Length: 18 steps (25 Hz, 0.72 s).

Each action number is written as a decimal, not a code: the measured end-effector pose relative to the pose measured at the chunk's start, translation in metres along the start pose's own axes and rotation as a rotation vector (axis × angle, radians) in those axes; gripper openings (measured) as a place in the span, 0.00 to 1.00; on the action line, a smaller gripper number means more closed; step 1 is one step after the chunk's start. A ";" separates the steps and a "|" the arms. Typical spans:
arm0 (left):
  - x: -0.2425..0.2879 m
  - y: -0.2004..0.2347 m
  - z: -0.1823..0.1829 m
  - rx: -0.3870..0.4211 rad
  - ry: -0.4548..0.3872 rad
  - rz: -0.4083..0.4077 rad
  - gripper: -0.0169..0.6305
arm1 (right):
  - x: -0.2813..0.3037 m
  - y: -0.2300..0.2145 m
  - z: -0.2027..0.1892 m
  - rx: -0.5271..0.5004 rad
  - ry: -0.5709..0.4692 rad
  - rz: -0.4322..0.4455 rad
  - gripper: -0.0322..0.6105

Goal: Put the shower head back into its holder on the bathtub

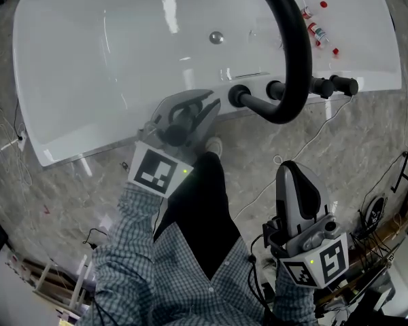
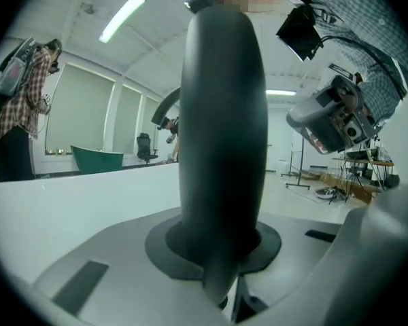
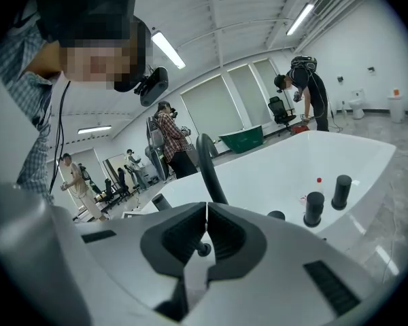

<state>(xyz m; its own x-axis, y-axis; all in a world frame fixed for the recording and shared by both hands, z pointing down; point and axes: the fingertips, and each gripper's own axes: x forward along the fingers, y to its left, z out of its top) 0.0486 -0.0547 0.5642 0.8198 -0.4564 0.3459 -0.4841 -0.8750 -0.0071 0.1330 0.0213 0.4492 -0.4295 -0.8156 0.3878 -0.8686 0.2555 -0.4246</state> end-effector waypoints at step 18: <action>0.021 -0.007 -0.023 0.039 0.070 -0.041 0.12 | 0.005 0.011 -0.007 0.013 0.019 0.009 0.08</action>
<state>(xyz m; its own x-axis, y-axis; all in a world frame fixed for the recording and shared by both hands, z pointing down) 0.0619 -0.0542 0.5934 0.8145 -0.4093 0.4112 -0.4377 -0.8987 -0.0274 0.1199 0.0235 0.4526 -0.4419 -0.8034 0.3991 -0.8614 0.2558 -0.4388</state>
